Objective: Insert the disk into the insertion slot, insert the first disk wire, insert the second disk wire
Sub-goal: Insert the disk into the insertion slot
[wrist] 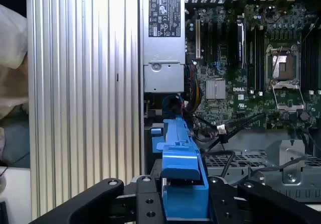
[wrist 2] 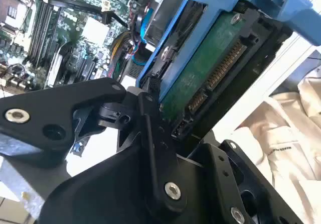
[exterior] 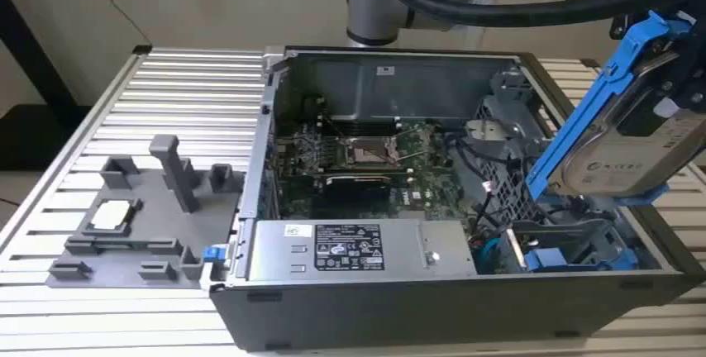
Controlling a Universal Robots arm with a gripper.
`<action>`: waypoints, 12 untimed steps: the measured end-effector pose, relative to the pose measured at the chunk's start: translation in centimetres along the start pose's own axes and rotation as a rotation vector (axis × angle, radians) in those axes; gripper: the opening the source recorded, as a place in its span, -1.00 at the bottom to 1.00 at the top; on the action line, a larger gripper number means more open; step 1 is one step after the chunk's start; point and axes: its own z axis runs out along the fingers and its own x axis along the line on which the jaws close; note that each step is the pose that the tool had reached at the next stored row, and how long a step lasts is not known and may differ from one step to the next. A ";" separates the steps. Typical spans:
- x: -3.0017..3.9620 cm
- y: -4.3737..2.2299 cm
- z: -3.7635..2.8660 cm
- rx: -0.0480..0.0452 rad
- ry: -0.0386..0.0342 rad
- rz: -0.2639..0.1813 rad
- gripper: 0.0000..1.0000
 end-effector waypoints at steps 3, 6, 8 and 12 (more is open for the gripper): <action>0.00 0.00 0.00 0.0000 0.0001 0.000 -0.35; 0.00 0.00 0.06 0.0000 -0.0001 0.000 -0.35; 0.00 -0.01 0.12 0.0000 0.0000 0.000 -0.35; 0.00 -0.02 0.41 0.0000 0.0000 0.000 -0.35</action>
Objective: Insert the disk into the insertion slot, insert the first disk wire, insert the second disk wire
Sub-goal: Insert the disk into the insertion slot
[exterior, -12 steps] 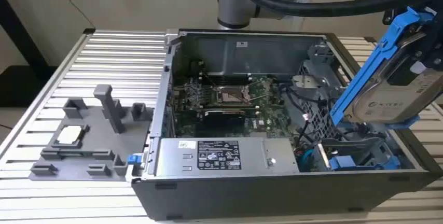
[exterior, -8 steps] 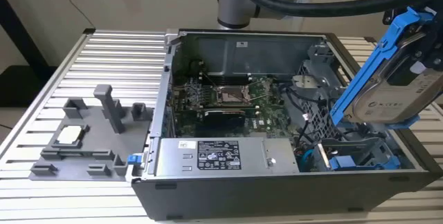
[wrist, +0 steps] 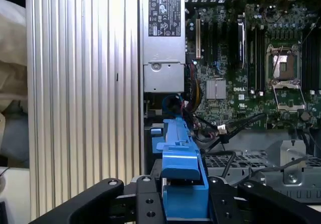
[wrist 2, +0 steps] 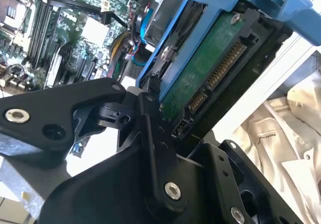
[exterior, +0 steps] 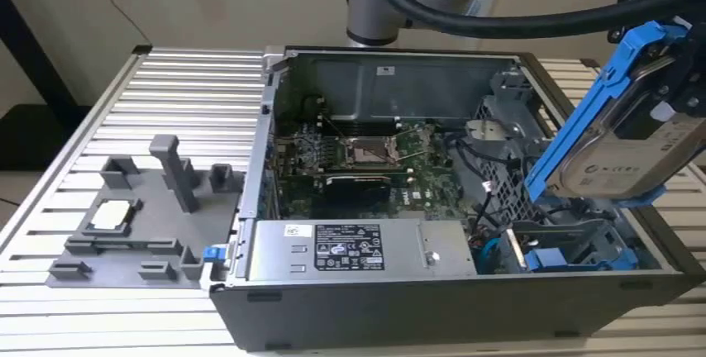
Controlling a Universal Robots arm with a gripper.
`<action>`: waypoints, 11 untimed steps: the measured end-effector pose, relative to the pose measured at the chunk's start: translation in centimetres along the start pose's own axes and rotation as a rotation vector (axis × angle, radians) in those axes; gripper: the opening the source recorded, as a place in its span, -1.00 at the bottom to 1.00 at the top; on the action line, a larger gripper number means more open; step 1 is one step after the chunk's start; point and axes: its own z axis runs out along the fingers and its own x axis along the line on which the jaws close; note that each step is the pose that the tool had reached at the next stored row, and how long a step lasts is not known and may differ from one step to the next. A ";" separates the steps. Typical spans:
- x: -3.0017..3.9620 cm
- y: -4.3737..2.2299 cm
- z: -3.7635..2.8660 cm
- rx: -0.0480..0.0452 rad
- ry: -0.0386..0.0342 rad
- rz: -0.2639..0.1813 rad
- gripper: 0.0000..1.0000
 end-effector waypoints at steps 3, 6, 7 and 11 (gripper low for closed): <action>0.00 -0.01 0.25 0.0001 0.0000 0.000 -0.35; 0.00 -0.04 0.53 0.0000 0.0000 0.000 -0.35; 0.00 -0.04 0.63 0.0000 0.0000 0.000 -0.35; -0.01 -0.09 0.95 0.0000 0.0002 0.000 -0.35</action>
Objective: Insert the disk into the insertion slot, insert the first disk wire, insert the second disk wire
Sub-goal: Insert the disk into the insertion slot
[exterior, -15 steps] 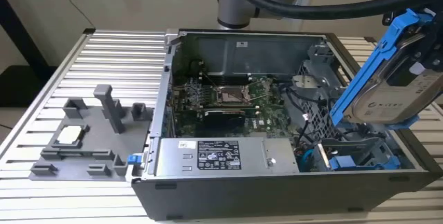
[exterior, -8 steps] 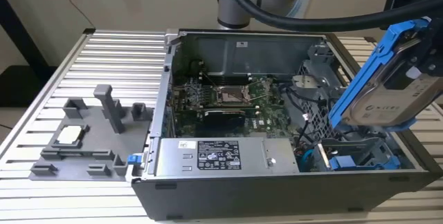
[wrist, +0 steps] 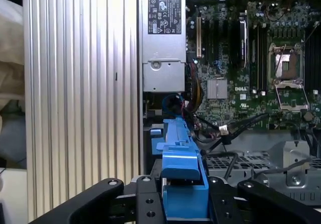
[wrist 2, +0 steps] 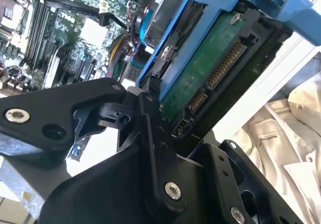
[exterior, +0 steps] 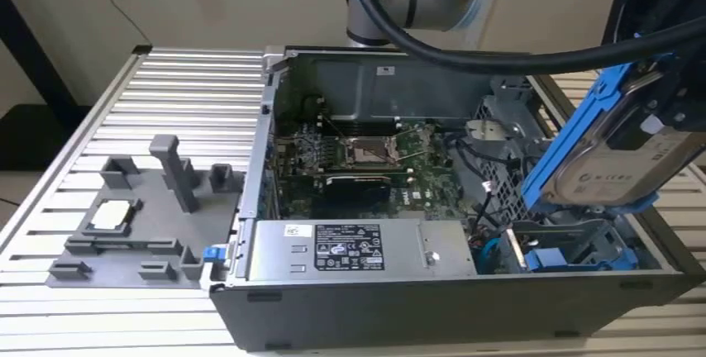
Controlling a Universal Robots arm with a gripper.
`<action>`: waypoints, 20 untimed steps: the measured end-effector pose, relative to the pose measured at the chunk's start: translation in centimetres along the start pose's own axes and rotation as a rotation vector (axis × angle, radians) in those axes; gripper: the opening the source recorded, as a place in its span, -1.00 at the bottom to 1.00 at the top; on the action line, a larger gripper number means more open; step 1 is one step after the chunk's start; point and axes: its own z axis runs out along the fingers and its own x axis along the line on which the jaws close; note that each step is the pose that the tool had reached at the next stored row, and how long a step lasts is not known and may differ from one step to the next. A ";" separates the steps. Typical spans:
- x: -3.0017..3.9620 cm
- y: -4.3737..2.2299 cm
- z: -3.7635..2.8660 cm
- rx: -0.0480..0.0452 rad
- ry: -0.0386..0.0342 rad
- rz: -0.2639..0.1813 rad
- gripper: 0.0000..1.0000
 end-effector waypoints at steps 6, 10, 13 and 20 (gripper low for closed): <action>0.00 -0.09 0.47 0.0000 0.0002 -0.006 -0.35; 0.00 -0.16 0.72 0.0000 0.0003 -0.010 -0.35; 0.00 -0.21 0.89 0.0001 0.0004 -0.013 -0.35; -0.01 -0.33 1.25 0.0001 0.0007 -0.021 -0.35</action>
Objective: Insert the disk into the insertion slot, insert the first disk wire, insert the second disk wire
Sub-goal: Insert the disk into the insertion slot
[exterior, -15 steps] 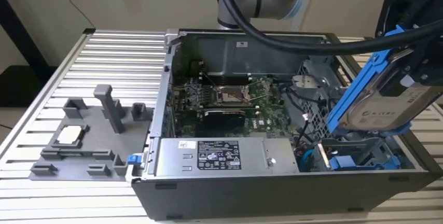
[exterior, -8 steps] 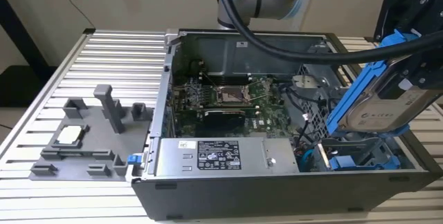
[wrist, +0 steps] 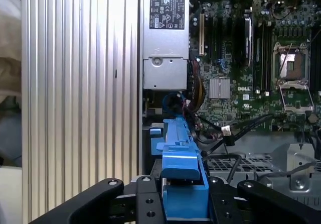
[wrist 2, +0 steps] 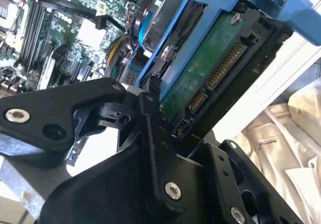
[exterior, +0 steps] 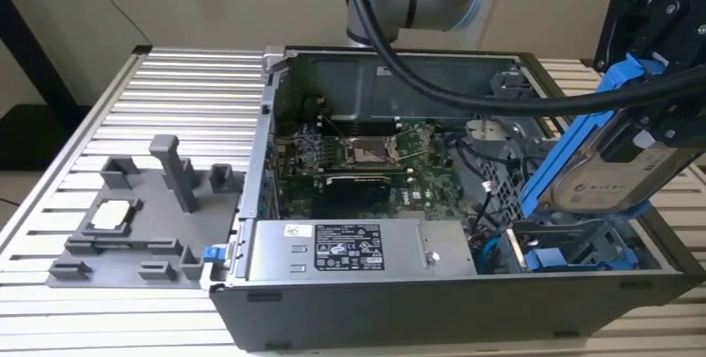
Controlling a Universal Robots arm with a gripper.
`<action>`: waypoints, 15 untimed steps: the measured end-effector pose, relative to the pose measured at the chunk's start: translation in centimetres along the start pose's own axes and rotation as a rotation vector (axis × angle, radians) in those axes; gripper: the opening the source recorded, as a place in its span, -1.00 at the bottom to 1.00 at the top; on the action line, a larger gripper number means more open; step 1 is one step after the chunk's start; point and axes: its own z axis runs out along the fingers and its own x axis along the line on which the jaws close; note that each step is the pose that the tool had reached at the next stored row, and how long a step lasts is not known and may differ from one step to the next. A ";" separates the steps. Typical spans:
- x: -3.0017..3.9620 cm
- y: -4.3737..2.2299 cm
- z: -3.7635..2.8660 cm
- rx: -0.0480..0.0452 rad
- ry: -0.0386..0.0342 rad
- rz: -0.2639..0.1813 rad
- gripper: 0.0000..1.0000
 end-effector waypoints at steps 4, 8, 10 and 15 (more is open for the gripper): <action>0.00 -0.06 0.26 0.0000 0.0002 -0.004 -0.35; 0.00 -0.14 0.63 0.0000 0.0003 -0.009 -0.35; 0.00 -0.21 0.84 0.0000 0.0004 -0.012 -0.35; 0.00 -0.40 1.40 0.0000 0.0007 -0.020 -0.35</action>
